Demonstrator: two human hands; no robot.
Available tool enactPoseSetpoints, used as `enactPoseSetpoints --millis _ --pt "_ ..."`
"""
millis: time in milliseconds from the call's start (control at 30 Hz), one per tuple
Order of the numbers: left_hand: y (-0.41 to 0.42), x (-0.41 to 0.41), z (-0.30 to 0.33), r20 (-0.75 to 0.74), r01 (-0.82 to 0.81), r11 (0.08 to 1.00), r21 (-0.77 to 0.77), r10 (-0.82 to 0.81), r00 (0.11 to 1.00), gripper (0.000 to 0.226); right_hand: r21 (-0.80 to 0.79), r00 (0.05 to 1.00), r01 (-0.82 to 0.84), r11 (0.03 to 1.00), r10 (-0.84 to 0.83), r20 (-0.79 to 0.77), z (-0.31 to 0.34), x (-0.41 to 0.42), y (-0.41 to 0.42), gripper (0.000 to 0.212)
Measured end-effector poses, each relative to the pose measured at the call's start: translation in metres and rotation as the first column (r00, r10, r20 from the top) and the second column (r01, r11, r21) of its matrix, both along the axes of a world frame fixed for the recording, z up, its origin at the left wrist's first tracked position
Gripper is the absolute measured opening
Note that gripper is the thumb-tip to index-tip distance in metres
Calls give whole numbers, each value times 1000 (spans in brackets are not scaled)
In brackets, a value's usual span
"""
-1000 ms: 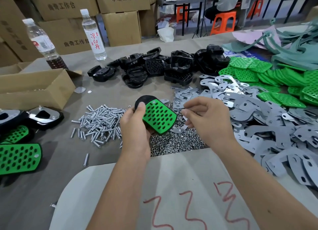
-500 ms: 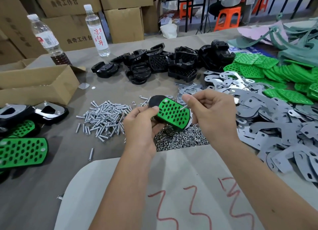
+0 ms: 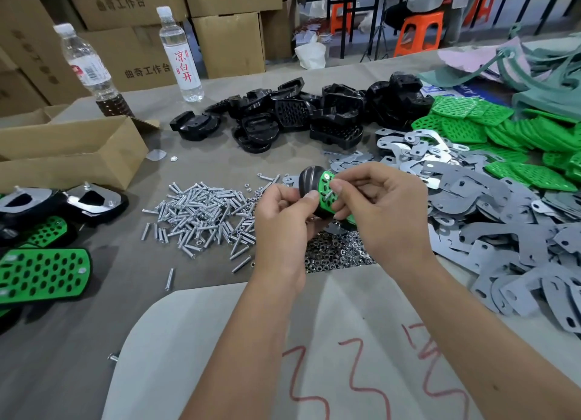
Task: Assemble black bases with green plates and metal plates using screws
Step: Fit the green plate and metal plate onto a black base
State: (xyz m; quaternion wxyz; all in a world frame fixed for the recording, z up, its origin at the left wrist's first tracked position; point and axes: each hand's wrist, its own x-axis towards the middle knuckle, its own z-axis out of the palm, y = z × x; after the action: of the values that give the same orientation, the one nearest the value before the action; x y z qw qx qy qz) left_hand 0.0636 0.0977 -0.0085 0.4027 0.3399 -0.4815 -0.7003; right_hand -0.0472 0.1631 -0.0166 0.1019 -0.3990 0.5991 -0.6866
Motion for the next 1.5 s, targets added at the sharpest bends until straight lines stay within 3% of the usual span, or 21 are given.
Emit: enactPoseSetpoints --millis 100,167,267,367,500,633,800,933,1000,1100,1200,1333,1433,1500 --pt "1 -2 -3 35 -33 999 -39 35 999 21 19 996 21 1000 -19 -85 -1 1 0 15" --pt "0 -2 -5 47 -64 997 -40 66 997 25 39 971 45 998 -34 -238 -1 3 0 13" --pt "1 -3 -7 60 -102 994 -26 103 993 28 12 858 103 995 -83 -507 1 4 0 8" --pt "4 -5 -10 62 -152 988 36 150 987 24 0 755 128 992 -97 -649 1 9 -2 12" --pt "5 -6 -13 63 -214 971 112 207 976 25 55 915 102 993 -72 -397 -4 10 -3 12" --pt "6 -6 -14 87 -239 969 56 234 968 26 54 829 101 993 -54 -557 -3 9 -3 13" --pt "7 -4 -9 123 -245 961 -129 261 958 22 93 923 87 992 -46 -381 -5 11 -4 11" --pt "3 -4 -5 68 -210 977 15 209 976 33 145 937 -40 989 87 -338 -4 8 -2 6" --pt "-3 -2 -3 48 -223 972 70 220 974 39 163 965 -109 981 143 -218 -3 8 -5 11" --pt "-14 3 -4 36 -282 955 94 280 959 29 134 996 -22 991 33 -80 1 3 -25 21" --pt "-26 10 -6 66 -387 919 76 382 922 23 305 953 179 935 -87 -292 3 -9 -62 23" --pt "-45 24 -5 65 -545 838 35 542 838 19 574 787 210 791 211 -579 6 -17 -109 18" --pt "-56 33 -5 66 -595 803 29 593 803 20 660 643 240 712 393 -658 8 -19 -132 18" --pt "-59 36 -7 71 -602 797 41 599 798 23 680 632 238 694 421 -651 10 -18 -138 11"
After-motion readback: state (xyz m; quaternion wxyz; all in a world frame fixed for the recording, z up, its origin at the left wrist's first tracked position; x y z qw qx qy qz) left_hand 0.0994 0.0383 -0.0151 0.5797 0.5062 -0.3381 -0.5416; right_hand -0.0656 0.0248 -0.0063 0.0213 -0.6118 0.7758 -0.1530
